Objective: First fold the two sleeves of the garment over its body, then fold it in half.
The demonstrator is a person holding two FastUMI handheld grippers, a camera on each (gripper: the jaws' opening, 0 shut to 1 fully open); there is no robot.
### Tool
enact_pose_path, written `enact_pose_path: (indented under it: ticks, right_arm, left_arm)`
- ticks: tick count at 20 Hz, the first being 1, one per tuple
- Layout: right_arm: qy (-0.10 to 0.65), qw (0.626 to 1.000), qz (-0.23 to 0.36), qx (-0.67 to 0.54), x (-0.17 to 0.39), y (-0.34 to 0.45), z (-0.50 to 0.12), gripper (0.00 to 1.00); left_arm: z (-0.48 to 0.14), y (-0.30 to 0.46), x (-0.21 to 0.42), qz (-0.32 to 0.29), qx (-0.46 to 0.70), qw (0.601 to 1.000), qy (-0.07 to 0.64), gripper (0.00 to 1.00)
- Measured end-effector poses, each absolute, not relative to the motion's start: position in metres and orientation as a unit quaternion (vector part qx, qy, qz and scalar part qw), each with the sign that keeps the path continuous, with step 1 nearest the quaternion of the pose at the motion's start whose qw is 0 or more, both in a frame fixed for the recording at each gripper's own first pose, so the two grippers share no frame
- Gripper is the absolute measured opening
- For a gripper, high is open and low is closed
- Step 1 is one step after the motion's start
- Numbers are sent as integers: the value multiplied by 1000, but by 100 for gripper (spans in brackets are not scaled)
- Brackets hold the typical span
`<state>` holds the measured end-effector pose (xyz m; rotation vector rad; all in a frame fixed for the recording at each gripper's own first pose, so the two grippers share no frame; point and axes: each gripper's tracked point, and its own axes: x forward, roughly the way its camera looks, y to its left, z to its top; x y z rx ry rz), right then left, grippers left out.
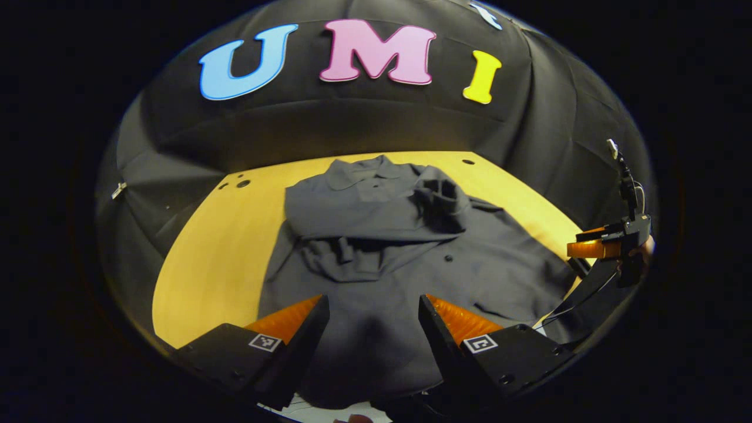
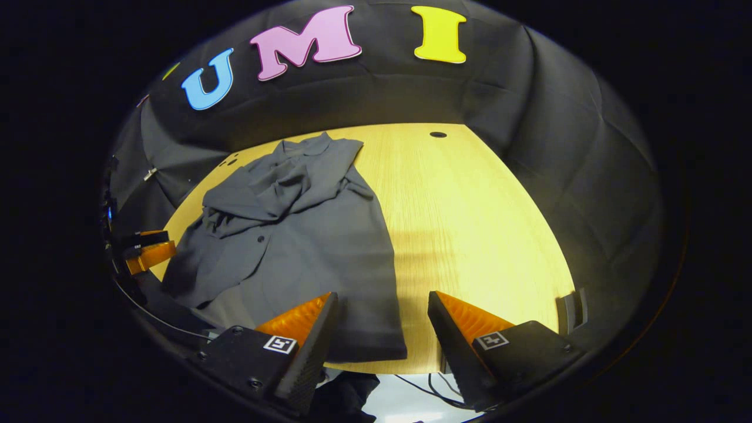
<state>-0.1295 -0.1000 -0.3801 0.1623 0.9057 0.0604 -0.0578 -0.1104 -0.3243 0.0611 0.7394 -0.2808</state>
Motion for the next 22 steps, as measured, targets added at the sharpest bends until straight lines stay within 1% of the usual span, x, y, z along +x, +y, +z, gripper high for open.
enact_pose_path:
  ticks: [4,10,13,17,18,19,20,21,22]
  right_arm:
    - [455,887,26,74,-142,-98,-393,94]
    - [474,877,26,76,-155,-94,-406,94]
    - [490,868,28,78,-160,-90,-415,94]
    - [505,859,33,75,-159,-82,-429,94]
    - [517,853,32,65,-166,-81,-434,94]
    - [506,861,32,50,-163,-80,-431,95]
    - [516,855,38,32,-163,-83,-429,100]
    - [511,858,40,30,-158,-82,-431,95]
    - [509,860,37,32,-159,-83,-431,94]
  left_arm:
    - [-342,-66,-81,-92,39,916,388,96]
    - [-374,-33,-108,-46,26,901,430,96]
    - [-393,-33,-121,-40,5,887,459,96]
    - [-409,-37,-123,-34,-7,874,485,96]
    - [-414,-38,-123,-32,-7,869,493,96]
    - [-415,-40,-124,-32,-8,867,496,96]
    - [-412,-39,-124,-35,-6,870,491,97]
    - [-415,-39,-126,-39,-3,867,496,98]
    - [-415,-40,-124,-43,-1,869,493,98]
